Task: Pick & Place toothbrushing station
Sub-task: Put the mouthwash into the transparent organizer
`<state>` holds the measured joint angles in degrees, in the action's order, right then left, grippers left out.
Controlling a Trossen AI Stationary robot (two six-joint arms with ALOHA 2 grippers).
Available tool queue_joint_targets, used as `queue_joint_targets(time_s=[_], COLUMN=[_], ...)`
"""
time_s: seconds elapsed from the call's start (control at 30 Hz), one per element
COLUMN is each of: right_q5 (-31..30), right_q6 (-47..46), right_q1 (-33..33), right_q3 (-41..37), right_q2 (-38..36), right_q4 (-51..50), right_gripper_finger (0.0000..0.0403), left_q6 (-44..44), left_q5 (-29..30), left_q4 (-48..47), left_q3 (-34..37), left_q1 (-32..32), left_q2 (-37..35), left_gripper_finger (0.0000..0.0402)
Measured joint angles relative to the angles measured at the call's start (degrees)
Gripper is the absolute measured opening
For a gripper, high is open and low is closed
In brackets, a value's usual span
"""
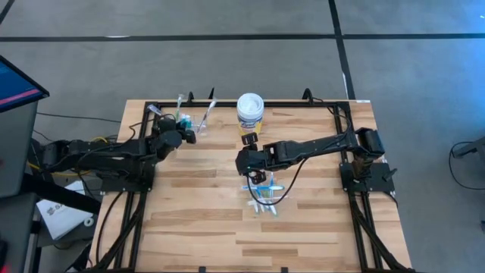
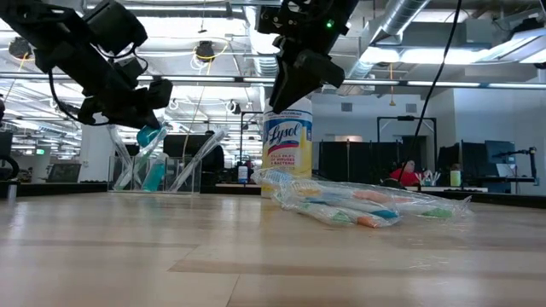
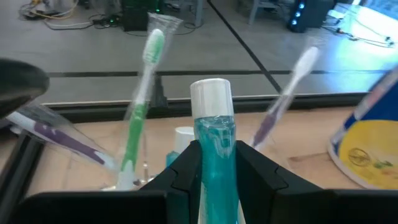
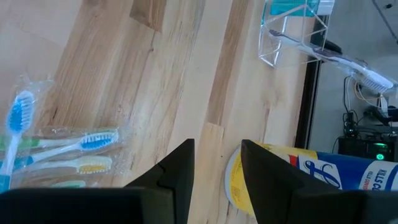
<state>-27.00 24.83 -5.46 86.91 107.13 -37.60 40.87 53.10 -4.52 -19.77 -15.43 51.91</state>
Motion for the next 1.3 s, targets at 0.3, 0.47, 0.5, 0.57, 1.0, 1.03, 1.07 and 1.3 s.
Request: queue_joint_targets(time_s=[0.3,0.47,0.5,0.57,1.0,1.03,1.07,1.3], right_q5=[0.0,0.0,0.0,0.0,0.0,0.0,0.0,0.0], right_q6=[0.6,0.6,0.6,0.6,0.6,0.6,0.6,0.6], right_q1=[0.0,0.0,0.0,0.0,0.0,0.1,0.1,0.4], right_q3=[0.0,0.0,0.0,0.0,0.0,0.0,0.0,0.0], right_q2=[0.0,0.0,0.0,0.0,0.0,0.0,0.0,0.0], right_q4=[0.4,0.4,0.4,0.4,0.4,0.4,0.4,0.4], right_gripper_finger=[0.0122,0.0122,0.0122,0.0122,0.0122,0.0122,0.0122,0.0122], left_q6=[-0.1,-0.1,-0.1,-0.7,-9.1,-9.1,-9.1,-9.1], left_q5=[0.2,0.7,0.8,0.9,3.9,4.2,4.3,4.9], left_q4=[1.0,1.4,1.6,2.1,13.0,13.3,13.5,15.4], left_q3=[0.0,0.0,0.0,0.0,0.0,0.0,0.0,0.0], left_q1=[-2.8,-4.6,-5.1,-5.9,-7.1,-7.1,-7.2,-9.0], left_q2=[0.6,0.6,0.7,1.3,9.2,9.8,10.2,13.6], left_gripper_finger=[0.0075,0.0075,0.0075,0.0076,0.0076,0.0076,0.0076,0.0076])
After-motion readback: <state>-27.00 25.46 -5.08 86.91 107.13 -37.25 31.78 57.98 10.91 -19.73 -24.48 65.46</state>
